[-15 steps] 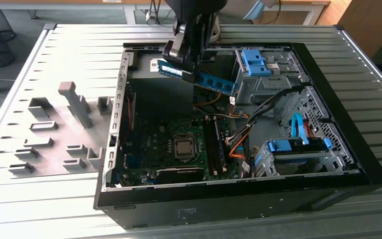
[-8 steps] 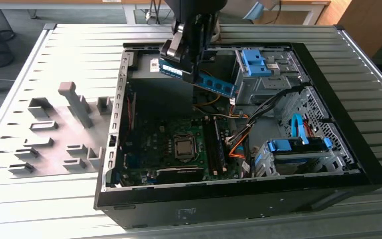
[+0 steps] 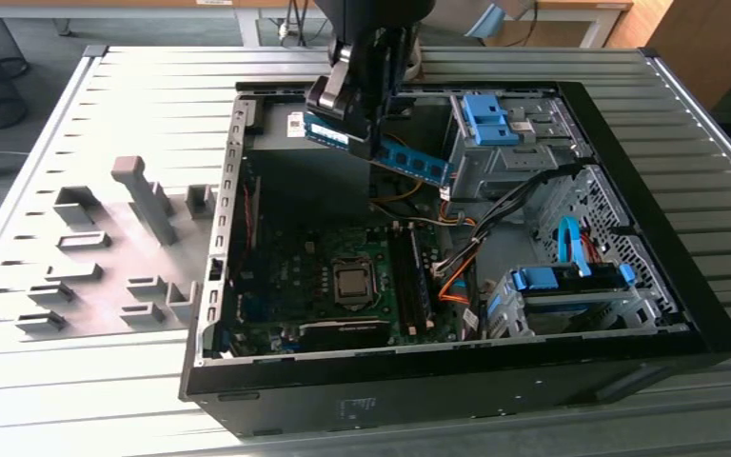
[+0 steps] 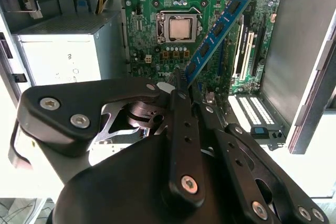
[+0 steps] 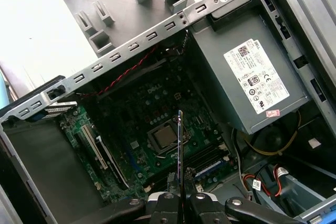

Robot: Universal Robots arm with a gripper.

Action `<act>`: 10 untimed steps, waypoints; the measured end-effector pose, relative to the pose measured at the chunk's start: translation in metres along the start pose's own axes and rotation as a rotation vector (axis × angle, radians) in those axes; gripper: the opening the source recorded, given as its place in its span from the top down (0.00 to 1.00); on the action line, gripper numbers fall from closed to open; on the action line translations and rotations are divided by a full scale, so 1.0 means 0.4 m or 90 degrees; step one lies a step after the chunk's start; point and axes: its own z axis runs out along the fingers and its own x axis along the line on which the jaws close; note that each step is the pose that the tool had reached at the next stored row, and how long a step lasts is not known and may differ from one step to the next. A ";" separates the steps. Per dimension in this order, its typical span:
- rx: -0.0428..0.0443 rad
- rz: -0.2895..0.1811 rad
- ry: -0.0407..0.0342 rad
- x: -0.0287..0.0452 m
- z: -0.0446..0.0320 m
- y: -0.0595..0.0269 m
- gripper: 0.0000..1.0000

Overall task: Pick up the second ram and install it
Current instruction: 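Insert the second ram into the second slot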

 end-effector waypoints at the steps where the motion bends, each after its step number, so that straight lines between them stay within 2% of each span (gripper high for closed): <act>1: 0.0000 0.000 0.0000 0.000 0.000 0.000 0.86; 10: 0.0009 0.021 0.0013 0.000 0.001 0.000 0.86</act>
